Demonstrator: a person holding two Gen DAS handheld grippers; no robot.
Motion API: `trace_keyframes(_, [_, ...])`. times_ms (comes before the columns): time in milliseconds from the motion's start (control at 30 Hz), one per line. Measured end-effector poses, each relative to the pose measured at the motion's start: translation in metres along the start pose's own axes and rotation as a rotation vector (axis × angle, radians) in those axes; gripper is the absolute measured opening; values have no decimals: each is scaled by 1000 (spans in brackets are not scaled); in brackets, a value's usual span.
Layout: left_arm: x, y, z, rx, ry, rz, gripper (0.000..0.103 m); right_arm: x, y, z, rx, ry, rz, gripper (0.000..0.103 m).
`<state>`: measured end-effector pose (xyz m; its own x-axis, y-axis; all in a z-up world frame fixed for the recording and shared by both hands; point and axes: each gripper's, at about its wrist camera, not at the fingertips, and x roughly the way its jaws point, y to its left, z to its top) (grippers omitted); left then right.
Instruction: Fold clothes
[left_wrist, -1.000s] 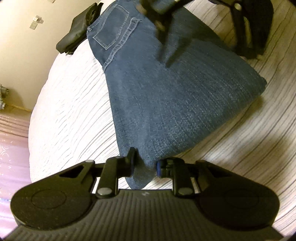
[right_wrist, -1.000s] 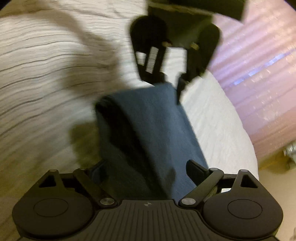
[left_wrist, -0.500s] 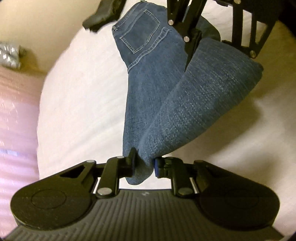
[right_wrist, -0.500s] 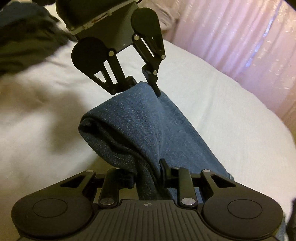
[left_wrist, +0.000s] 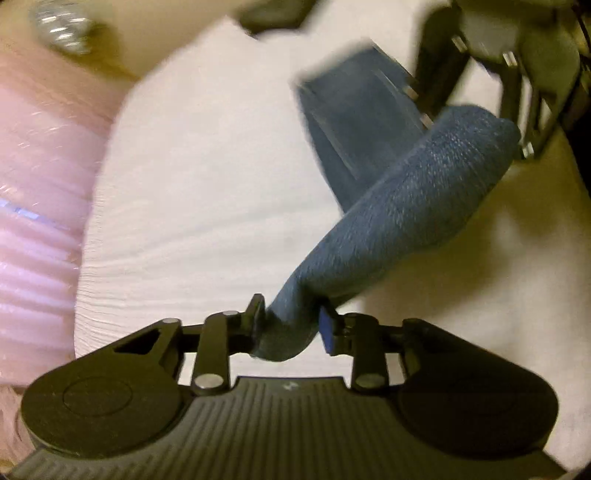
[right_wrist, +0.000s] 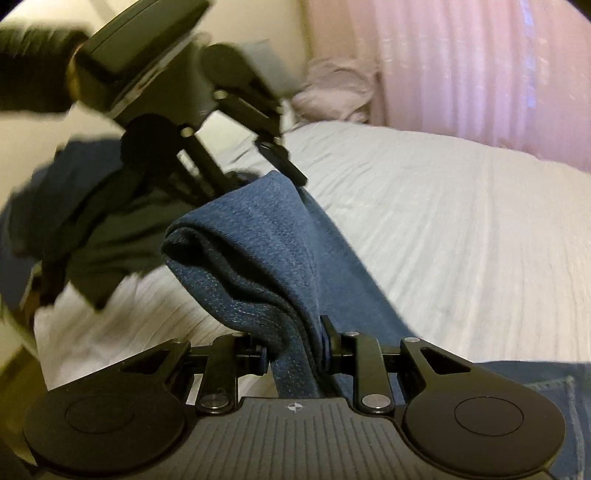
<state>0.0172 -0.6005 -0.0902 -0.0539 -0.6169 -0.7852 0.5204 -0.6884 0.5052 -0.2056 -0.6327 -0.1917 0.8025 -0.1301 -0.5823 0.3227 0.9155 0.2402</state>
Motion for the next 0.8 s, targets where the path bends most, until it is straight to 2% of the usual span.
trace_keyframes(67, [-8,21,24,-111,-70,60,40,-29,-35,1,126,-45,14,25])
trace_keyframes(133, [-6,38,53,-205,-123,97,46,-64,-80,2,256,-93,9,25])
trace_keyframes(233, [13,47,90,-227,-133,118,50,-105,-148,-17,460,-166,-25,25])
trace_keyframes(333, [52,39,130,-233,-119,60,49,-139,-221,-59,692,-227,-64,25])
trace_keyframes(400, [84,28,154,-234,-109,3,49,-145,-271,-99,898,-251,-82,25])
trace_keyframes(467, [110,9,165,-222,-84,-52,49,-141,-310,-147,1140,-233,-126,25])
trace_keyframes(533, [133,-7,172,-212,-56,-100,49,-146,-330,-179,1260,-201,-148,25])
trace_keyframes(633, [163,-22,170,-217,-4,-153,50,-170,-337,-182,1273,-224,-127,25])
trace_keyframes(733, [189,-35,168,-233,48,-190,50,-176,-340,-190,1308,-253,-127,26])
trace_keyframes(800, [202,-43,163,-239,80,-210,50,-170,-336,-190,1310,-261,-150,39])
